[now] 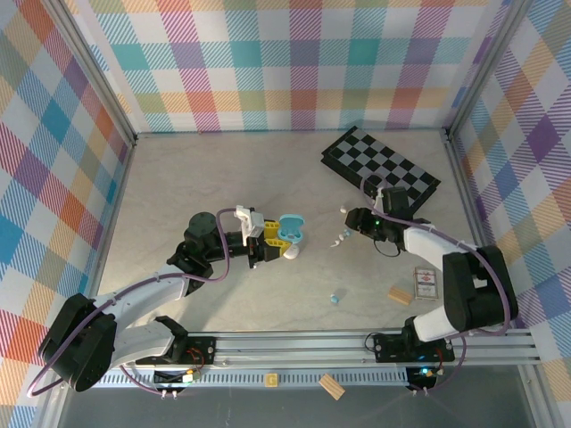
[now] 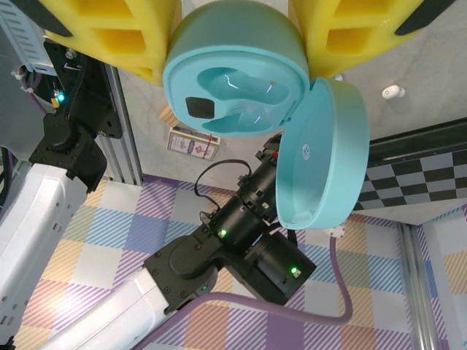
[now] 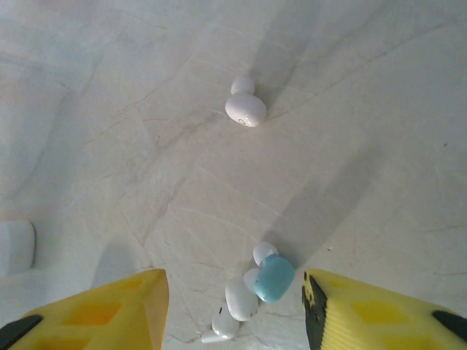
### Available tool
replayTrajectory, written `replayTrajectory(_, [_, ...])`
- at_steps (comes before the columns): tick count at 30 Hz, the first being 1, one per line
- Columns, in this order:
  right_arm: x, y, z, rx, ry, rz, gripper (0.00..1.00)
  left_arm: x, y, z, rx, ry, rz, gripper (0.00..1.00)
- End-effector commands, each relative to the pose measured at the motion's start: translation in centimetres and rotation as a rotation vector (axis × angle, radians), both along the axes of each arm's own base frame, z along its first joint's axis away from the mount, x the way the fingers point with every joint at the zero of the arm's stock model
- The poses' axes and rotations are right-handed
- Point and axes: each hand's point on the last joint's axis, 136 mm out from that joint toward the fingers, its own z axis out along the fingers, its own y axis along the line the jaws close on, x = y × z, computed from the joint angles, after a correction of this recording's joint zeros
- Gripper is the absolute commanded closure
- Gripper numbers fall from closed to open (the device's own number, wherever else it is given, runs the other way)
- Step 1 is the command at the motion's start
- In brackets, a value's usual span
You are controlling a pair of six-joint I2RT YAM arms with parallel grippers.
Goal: Insert wireless bluetooth earbuds into charging case
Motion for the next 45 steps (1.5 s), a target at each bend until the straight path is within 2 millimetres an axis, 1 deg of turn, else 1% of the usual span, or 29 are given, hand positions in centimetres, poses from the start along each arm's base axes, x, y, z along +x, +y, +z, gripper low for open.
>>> replayTrajectory(1, [-1.2,-1.4,-0.9,-0.156,0.025,0.056,0.51,0.2,0.1,0.6,-0.007,-0.033,-0.002,0.72])
replayTrajectory(5, [-1.5,-0.2,-1.5,-0.135,0.071,0.085,0.51,0.4,-0.2,0.7,-0.011,-0.032,-0.011,0.72])
replayTrajectory(8, [-1.3,0.8,-2.1,-0.104,0.092,0.105,0.47,0.5,-0.3,0.8,-0.018,-0.026,-0.017,0.72])
replayTrajectory(10, [-0.8,1.3,-2.4,-0.091,0.101,0.122,0.44,0.5,-0.4,0.8,-0.018,-0.024,-0.02,0.72])
replayTrajectory(16, [0.9,2.1,-3.3,-0.107,0.1,0.183,0.44,0.4,-0.2,0.9,-0.015,-0.025,-0.016,0.72])
replayTrajectory(18, [1.3,2.8,-3.4,-0.081,0.101,0.208,0.44,0.4,-0.2,0.8,-0.013,-0.024,-0.014,0.72])
replayTrajectory(20, [1.2,3.6,-3.3,-0.038,0.105,0.233,0.43,0.3,-0.1,0.9,-0.012,-0.027,-0.012,0.72])
replayTrajectory(22, [0.7,4.1,-3.4,-0.005,0.116,0.255,0.44,0.3,-0.1,0.9,-0.012,-0.027,-0.01,0.71])
replayTrajectory(26, [-1.2,4.2,-4.0,0.024,0.157,0.282,0.44,0.1,0.0,0.9,-0.011,-0.028,-0.01,0.72])
replayTrajectory(28, [-2.5,4.3,-3.7,0.05,0.174,0.288,0.44,0.0,0.1,0.8,-0.009,-0.028,-0.012,0.72])
replayTrajectory(31, [-4.1,4.9,-2.4,0.116,0.181,0.302,0.45,-0.1,0.2,0.9,-0.004,-0.031,-0.008,0.72])
replayTrajectory(33, [-4.6,4.8,-1.4,0.125,0.164,0.298,0.46,-0.1,0.3,1.0,-0.006,-0.036,-0.006,0.72])
replayTrajectory(35, [-4.7,4.3,-0.4,0.102,0.132,0.287,0.48,-0.2,0.3,0.9,-0.005,-0.037,-0.006,0.72])
replayTrajectory(37, [-4.3,3.7,0.3,0.05,0.097,0.279,0.48,-0.2,0.3,0.9,-0.006,-0.037,-0.006,0.72])
replayTrajectory(41, [-2.9,2.6,0.0,-0.063,0.089,0.28,0.48,-0.1,0.2,0.8,-0.008,-0.038,-0.008,0.72])
replayTrajectory(43, [-2.2,2.6,-0.2,-0.113,0.091,0.297,0.47,-0.2,0.2,0.8,-0.008,-0.037,-0.009,0.72])
replayTrajectory(45, [-2.1,2.8,-0.4,-0.155,0.106,0.321,0.47,-0.2,0.3,1.1,-0.011,-0.037,-0.008,0.72])
